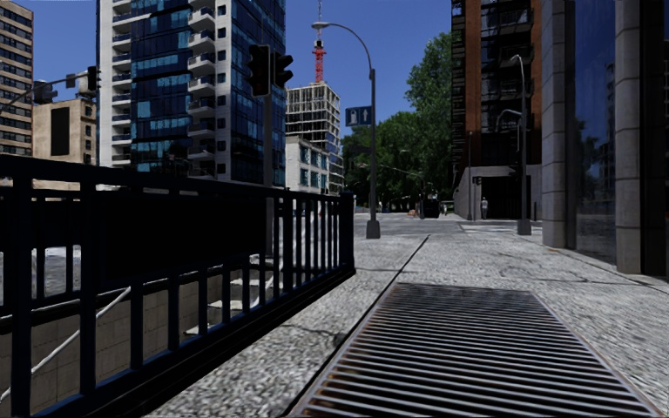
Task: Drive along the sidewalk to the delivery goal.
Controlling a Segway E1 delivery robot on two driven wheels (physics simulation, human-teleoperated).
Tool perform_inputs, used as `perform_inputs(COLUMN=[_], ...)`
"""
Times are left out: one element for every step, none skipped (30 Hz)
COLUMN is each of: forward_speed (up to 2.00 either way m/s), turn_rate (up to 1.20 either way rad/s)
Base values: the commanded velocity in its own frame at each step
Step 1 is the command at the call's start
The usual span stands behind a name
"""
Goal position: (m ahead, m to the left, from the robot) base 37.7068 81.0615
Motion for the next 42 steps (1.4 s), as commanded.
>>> perform_inputs(forward_speed=[1.74,1.73,1.65,1.49,1.49,1.49,1.49,1.49,1.49,1.48,1.47,1.46,1.46,1.46,1.46,1.46,1.46,1.46,1.46,1.46,1.46,1.46,1.46,1.46,1.46,1.46,1.47,1.47,1.49,1.49,1.52,1.52,1.53,1.53,1.55,1.58,1.59,1.59,1.59,1.6,1.6,1.6], turn_rate=[-0.37,-0.42,-0.52,-0.65,-0.66,-0.67,-0.72,-0.77,-0.77,-0.78,-0.79,-0.79,-0.79,-0.79,-0.79,-0.79,-0.79,-0.79,-0.79,-0.79,-0.79,-0.79,-0.79,-0.79,-0.79,-0.79,-0.77,-0.69,-0.6,-0.6,-0.55,-0.09,0.0,0.0,0.0,0.0,0.0,0.0,0.0,0.0,0.0,0.0])
